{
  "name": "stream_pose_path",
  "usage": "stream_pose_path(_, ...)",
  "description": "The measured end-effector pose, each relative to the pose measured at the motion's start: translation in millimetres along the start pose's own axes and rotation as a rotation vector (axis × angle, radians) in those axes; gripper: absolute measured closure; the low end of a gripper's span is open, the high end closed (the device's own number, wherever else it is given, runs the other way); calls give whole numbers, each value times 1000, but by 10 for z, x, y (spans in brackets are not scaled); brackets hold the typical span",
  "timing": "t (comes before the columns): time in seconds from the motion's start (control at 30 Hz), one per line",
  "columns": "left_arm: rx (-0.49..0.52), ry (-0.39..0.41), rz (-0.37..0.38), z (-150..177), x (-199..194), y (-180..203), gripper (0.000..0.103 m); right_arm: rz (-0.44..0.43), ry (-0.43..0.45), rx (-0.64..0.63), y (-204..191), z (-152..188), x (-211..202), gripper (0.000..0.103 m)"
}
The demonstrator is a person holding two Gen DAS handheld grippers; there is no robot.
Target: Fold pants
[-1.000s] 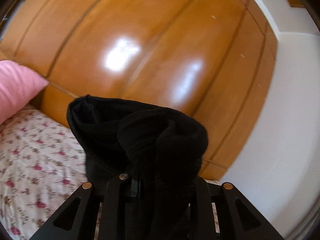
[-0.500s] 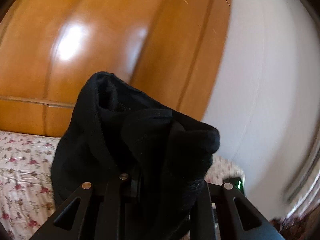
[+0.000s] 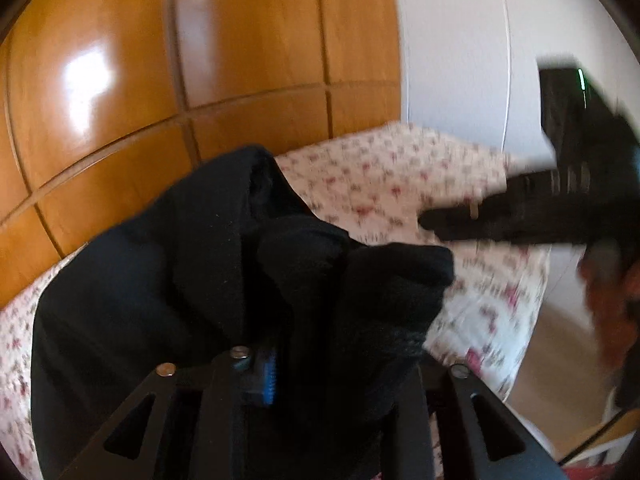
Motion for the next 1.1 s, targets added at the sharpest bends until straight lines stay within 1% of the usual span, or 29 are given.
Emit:
stream_pose_path(0.03,24,13,-7,21,-35,72,69,6,2,-2,11,-2,3,72)
stream_pose_path(0.07,42,28,7,39,-88,129,58,14,2,-5,22,-5,15,72)
stream_pose_path(0.1,57,46,46,50,-182,259,49,22,1,-10,28,-1,26,72)
stream_pose_path(0.13,68,65,93,32,-331,413,48,29,-2,-16,30,9,35,72)
stream_pose_path(0.17,81,82,163,46,-434,514,47,35,-3,-21,33,27,33,72)
stream_pose_path(0.23,106,118,219,61,-586,622,47,49,0,-39,23,44,40,72)
stream_pose_path(0.27,116,155,268,59,-731,659,47,55,16,-58,-7,35,18,72)
stream_pose_path(0.33,106,205,292,29,-909,643,47,55,51,-106,-89,3,-23,72)
stream_pose_path(0.4,56,248,259,-7,-1071,455,47,22,86,-148,-225,-25,-84,71)
stream_pose_path(0.43,7,267,241,-5,-1144,317,47,-9,99,-169,-323,-34,-110,67)
stream_pose_path(0.47,-46,287,224,-27,-1218,190,47,-37,102,-187,-417,-29,-119,58)
stream_pose_path(0.5,-106,314,194,-51,-1275,27,46,-73,90,-220,-565,2,-106,52)
stream_pose_path(0.53,-154,337,142,-89,-1299,-232,45,-91,75,-251,-672,38,-86,43)
stream_pose_path(0.6,-226,351,22,-38,-1362,-601,45,-118,57,-334,-896,141,-34,42)
stream_pose_path(0.67,-300,319,-58,85,-1351,-954,45,-140,24,-433,-1110,291,78,43)
stream_pose_path(0.7,-350,291,-95,211,-1316,-1143,45,-135,8,-464,-1170,362,133,43)
stream_pose_path(0.73,-379,261,-104,327,-1266,-1252,46,-114,-25,-513,-1228,452,248,43)
stream_pose_path(0.77,-409,210,-108,467,-1193,-1355,46,-104,-61,-550,-1254,541,359,43)
stream_pose_path(0.8,-416,169,-114,576,-1099,-1380,46,-98,-86,-573,-1255,610,434,43)
stream_pose_path(0.83,-413,136,-121,695,-1108,-1442,46,-74,-109,-608,-1248,677,538,46)
stream_pose_path(0.87,-397,109,-126,783,-1021,-1432,46,-37,-110,-644,-1228,707,600,60)
stream_pose_path(0.9,-374,98,-131,933,-977,-1401,46,16,-99,-701,-1207,708,654,75)
stream_pose_path(0.93,-354,93,-135,988,-971,-1390,46,51,-96,-736,-1184,673,685,96)
stream_pose_path(0.97,-337,97,-136,1008,-965,-1386,46,49,-97,-718,-1169,619,677,98)
stream_pose_path(1.03,-324,99,-133,1058,-1005,-1398,46,15,-85,-586,-1094,390,606,98)
stream_pose_path(1.07,-324,98,-127,1022,-927,-1407,46,-17,-80,-491,-1033,256,560,98)
stream_pose_path(1.1,-329,102,-119,1012,-904,-1431,46,-69,-85,-369,-937,129,522,98)
Point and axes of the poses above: each gripper's, at about its wrist camera, not at the fingertips, and x roughly the way its jaws point, y to its right, z to its underside, the point moved 6 cm from there along x, roughly the way its jaws point, and after that the axes turned 6 degrees about y, right-handed, at the moved point
